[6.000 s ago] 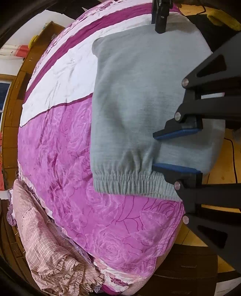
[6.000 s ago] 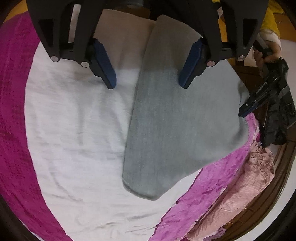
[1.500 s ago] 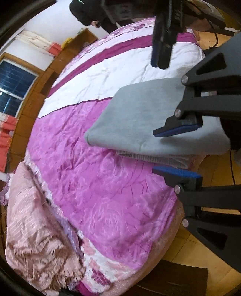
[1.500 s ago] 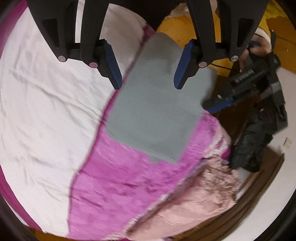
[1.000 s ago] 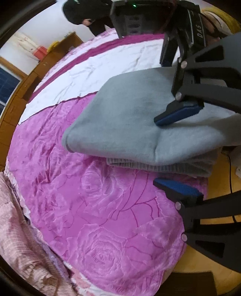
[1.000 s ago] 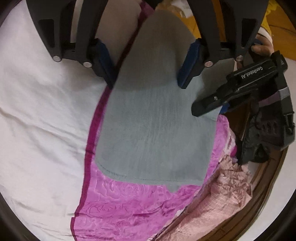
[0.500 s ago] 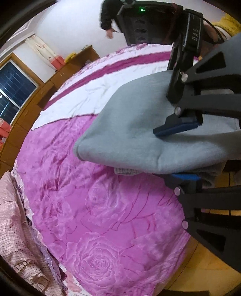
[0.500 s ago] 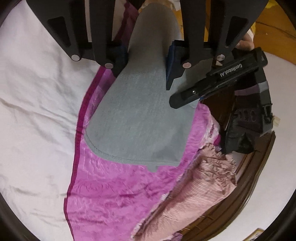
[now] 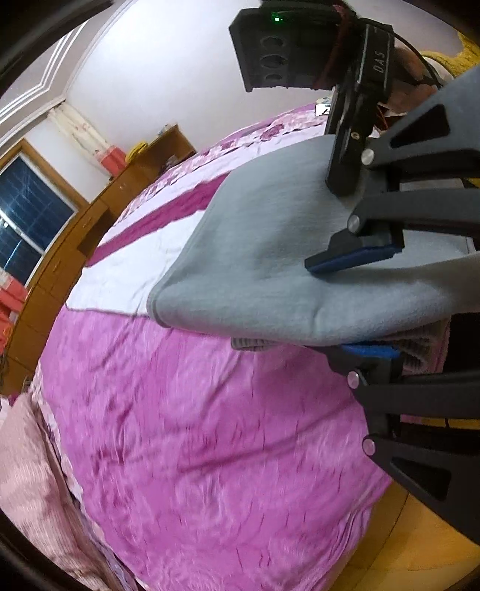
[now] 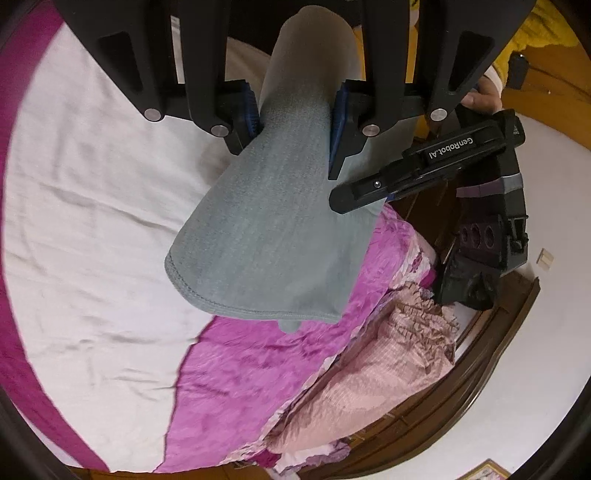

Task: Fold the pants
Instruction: 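Lower the folded pants bundle onto the quilt with both grippers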

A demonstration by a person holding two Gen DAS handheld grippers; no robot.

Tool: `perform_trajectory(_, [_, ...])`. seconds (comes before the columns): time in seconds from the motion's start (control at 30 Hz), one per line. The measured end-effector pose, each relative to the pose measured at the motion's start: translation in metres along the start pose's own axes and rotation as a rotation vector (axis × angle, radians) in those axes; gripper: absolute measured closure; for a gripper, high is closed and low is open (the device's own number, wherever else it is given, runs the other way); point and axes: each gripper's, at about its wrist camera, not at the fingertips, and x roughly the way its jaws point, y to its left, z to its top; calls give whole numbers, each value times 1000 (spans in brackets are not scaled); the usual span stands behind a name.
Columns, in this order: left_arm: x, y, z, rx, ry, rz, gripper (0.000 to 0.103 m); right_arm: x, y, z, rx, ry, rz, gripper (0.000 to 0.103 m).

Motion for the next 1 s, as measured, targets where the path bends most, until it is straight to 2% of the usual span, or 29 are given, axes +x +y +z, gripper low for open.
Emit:
perform_trajectory(0.27, [39,-77,-6,83,45,-15,68,-59,-54,-7,17,-34,-30,78])
perform_trajectory(0.53, [97,-139,4,157,101,-23,68,-97,-113,11,22,-57,-92,78])
perform_trajectory(0.8, [162,-152,20,242,171,-4,71,-81,-167,27,77,-30,-208,78])
perform_trajectory(0.9, [191,-147,21,277,211,45,71,-65,-190,27,136,-16,-233,78])
perform_trajectory(1.0, [211,-140,17,303,239,79,59,-41,-215,20,213,7,-229,76])
